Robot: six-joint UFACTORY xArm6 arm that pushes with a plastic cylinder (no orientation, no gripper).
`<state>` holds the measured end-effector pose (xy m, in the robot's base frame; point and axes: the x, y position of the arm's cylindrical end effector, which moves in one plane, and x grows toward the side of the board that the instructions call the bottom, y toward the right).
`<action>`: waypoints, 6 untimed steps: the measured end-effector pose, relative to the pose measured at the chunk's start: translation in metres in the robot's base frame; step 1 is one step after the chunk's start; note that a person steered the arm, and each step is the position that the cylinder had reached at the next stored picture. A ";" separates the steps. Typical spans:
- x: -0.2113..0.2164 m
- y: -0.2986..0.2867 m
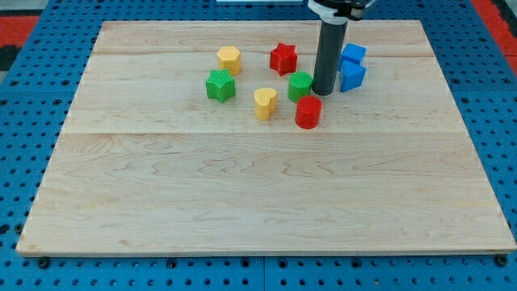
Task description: Push the green circle into the green star
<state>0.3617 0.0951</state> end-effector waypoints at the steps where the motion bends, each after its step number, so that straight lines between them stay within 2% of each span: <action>1: 0.000 -0.013; 2: 0.000 -0.043; 4: -0.003 -0.051; 6: -0.010 -0.094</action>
